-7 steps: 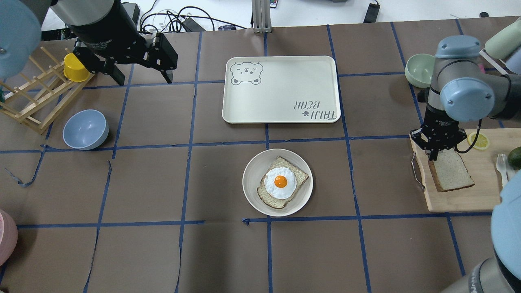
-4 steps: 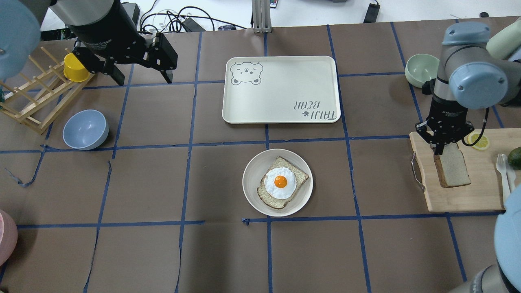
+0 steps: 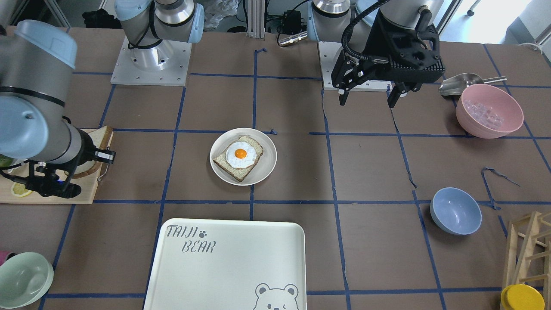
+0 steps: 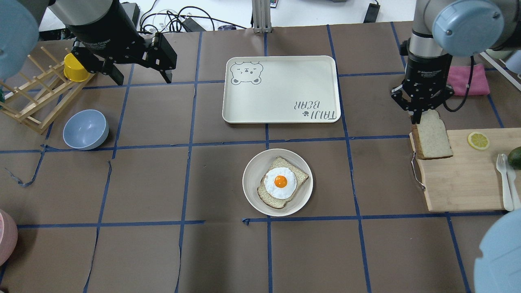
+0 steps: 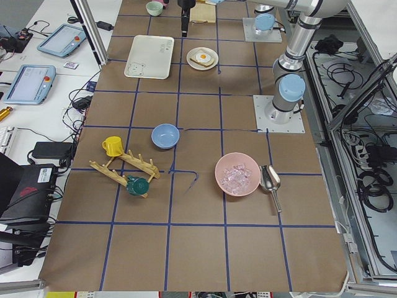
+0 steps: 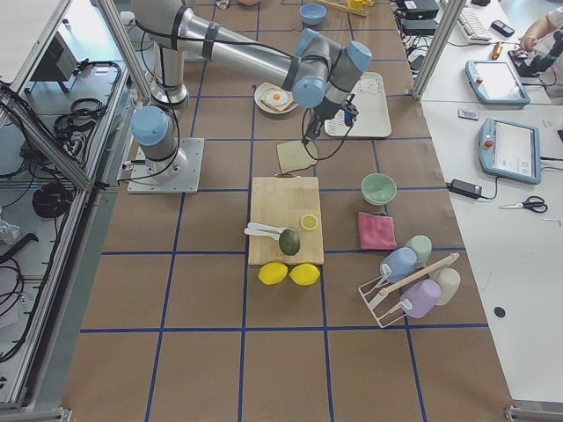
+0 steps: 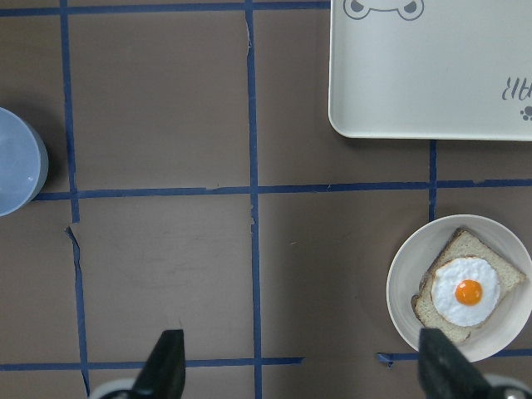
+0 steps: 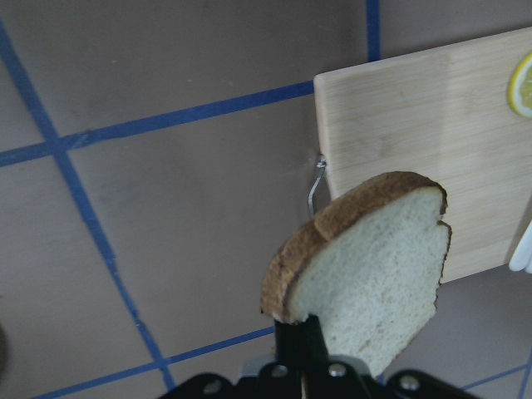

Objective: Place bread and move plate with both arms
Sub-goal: 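Lift the bread slice and carry it toward the white plate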

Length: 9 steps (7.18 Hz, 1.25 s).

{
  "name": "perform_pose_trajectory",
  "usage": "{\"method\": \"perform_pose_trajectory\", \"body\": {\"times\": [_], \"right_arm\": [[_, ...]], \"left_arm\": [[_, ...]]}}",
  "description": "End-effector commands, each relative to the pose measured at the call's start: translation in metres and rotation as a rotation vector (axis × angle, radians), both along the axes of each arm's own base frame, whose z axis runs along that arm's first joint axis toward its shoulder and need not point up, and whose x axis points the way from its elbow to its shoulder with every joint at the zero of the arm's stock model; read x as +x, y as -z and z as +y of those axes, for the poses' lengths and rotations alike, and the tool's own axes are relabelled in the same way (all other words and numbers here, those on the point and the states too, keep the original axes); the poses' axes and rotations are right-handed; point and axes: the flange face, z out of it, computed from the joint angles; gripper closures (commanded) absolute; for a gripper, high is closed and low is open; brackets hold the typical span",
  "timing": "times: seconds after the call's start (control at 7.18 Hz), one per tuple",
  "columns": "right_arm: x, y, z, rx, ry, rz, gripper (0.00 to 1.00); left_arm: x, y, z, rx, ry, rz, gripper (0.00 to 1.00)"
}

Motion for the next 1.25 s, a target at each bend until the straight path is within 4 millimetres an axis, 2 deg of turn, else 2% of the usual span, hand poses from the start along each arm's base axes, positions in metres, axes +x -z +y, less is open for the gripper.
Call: {"method": "perform_pose_trajectory", "body": {"times": [0.0,0.14,0.28,0.42,0.7,0.84,1.11], "right_arm": [[0.113,-0.002,0.019,-0.033,0.075,-0.013,1.0],[0.157,0.004,0.031,-0.032,0.082,-0.038,1.0],[0.191,0.02,0.035,-0.026,0.112,-0.06,1.0],[0.225,0.026,0.045,-0.045,0.129,-0.06,1.0],[0.279,0.041,0.064,-0.075,0.132,-0.048,1.0],[0.293,0.056,0.063,-0.084,0.114,-0.054,1.0],[0.299,0.064,0.065,-0.078,0.115,-0.048,1.0]], "left_arm": [[0.0,-0.001,0.001,0.0,0.002,-0.001,0.0],[0.0,0.004,0.003,0.008,0.002,0.0,0.0],[0.001,0.006,0.006,0.012,0.001,-0.001,0.0],[0.002,0.006,0.005,0.011,-0.002,-0.001,0.0],[0.001,0.004,0.008,0.007,0.0,-0.006,0.0],[0.001,0.006,0.006,0.009,-0.001,-0.002,0.0],[0.001,0.008,0.009,0.014,0.001,0.001,0.0]]}}
